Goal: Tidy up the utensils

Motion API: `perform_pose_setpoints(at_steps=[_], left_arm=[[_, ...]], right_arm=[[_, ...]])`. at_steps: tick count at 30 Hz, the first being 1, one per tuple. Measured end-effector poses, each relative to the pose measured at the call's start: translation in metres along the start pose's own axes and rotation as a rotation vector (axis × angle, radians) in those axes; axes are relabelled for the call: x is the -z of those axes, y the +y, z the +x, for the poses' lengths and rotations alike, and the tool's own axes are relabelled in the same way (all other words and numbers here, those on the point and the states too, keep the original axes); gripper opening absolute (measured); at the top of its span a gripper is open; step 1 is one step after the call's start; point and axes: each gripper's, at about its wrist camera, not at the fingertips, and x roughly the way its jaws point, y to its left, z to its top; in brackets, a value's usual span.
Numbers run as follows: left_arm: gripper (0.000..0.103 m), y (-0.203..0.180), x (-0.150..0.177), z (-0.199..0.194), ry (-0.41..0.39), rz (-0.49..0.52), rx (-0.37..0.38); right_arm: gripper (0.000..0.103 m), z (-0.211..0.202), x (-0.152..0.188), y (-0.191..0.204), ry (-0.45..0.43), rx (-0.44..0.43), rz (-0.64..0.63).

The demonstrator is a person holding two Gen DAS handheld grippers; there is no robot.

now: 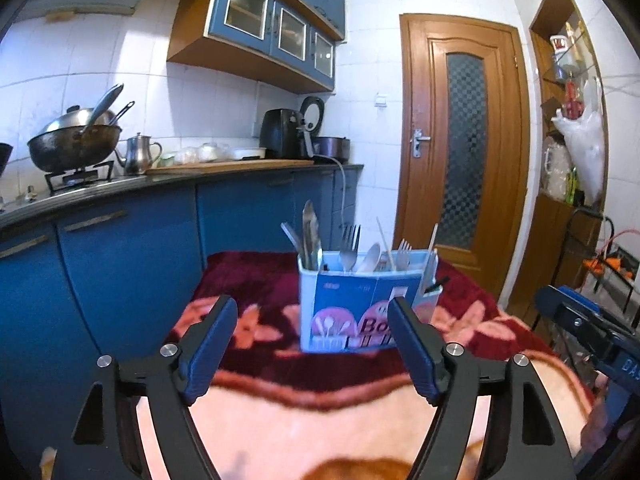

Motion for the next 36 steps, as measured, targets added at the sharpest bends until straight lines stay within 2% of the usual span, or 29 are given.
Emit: perform_pose_setpoints(at_steps=[5,12,18,24,36], left_arm=[[0.081,-0.002,0.021,0.000,0.029,0.003,-0.036],[0.081,-0.001,0.050,0.010,0.063,-0.022,-0.037],[0.081,0.002,0.066,0.019,0.084,-0.039,-0.060],[0.081,0.005,0.074,0.025,0.090,-0.040,-0.087],[0.081,0.003,0.079,0.028,0.084,-0.037,-0.098]], right_arm=[[0.088,-0.006,0.019,-0.005,0.032,0.021,0.000],[0.095,-0.007,0.049,-0.009,0.058,0.041,-0.029],[0.095,-0.001,0.069,-0.015,0.069,0.073,-0.053],[0.095,0.005,0.080,-0.021,0.073,0.120,-0.067],[0.095,0.005,0.081,-0.025,0.066,0.124,-0.053]])
